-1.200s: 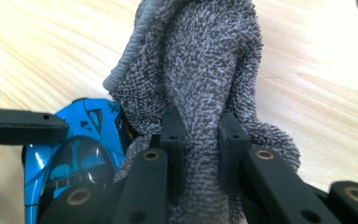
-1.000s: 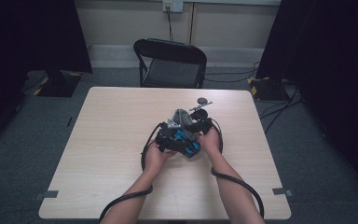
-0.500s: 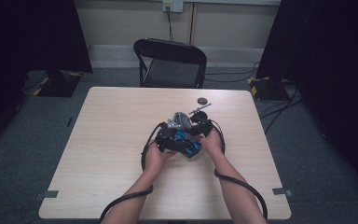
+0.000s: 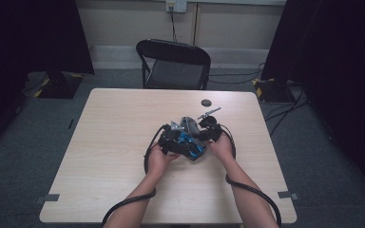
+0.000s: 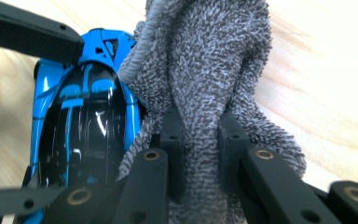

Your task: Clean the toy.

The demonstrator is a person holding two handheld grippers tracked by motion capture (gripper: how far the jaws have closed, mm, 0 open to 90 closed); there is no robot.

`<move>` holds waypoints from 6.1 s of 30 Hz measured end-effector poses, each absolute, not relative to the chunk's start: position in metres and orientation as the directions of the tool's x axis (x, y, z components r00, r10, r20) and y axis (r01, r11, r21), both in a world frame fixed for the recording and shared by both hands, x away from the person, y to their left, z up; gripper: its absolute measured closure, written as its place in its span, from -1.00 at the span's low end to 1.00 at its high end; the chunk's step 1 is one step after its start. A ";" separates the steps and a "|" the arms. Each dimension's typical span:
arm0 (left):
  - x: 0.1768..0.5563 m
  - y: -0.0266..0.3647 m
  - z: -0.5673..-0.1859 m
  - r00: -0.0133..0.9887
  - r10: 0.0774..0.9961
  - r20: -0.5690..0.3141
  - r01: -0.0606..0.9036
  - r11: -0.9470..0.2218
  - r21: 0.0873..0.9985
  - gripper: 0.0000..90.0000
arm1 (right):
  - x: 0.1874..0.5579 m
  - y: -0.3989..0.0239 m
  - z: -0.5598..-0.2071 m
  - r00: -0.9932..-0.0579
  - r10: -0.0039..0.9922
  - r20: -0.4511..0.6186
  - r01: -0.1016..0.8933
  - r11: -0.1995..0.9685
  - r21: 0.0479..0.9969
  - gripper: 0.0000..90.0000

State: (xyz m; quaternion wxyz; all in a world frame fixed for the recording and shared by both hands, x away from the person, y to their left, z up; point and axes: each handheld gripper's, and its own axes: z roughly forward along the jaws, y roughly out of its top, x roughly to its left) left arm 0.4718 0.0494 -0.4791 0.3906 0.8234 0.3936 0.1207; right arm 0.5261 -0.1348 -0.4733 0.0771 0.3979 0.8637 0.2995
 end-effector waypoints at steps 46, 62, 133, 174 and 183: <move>0.472 0.049 -0.478 0.659 0.744 -0.109 0.561 -0.390 0.730 -0.53 | 0.484 -0.187 -0.473 -0.685 0.719 0.121 0.634 0.505 0.586 0.70; 0.472 0.048 -0.478 0.656 0.747 -0.107 0.561 -0.388 0.731 -0.53 | 0.470 -0.202 -0.473 -0.693 0.708 0.136 0.633 0.507 0.585 0.70; 0.411 0.156 -0.435 0.657 0.750 -0.078 0.560 -0.417 0.716 -0.46 | 0.453 -0.163 -0.397 -0.768 0.624 0.144 0.541 0.512 0.667 0.67; 0.382 0.211 -0.422 0.668 0.740 -0.084 0.523 -0.386 0.760 -0.44 | 0.433 0.006 -0.450 -0.923 0.353 0.154 0.370 0.705 0.605 -0.13; 0.391 0.189 -0.445 0.736 0.676 -0.047 0.503 -0.498 0.706 -0.46 | 0.452 -0.046 -0.437 -0.865 0.486 0.126 0.447 0.631 0.634 -0.42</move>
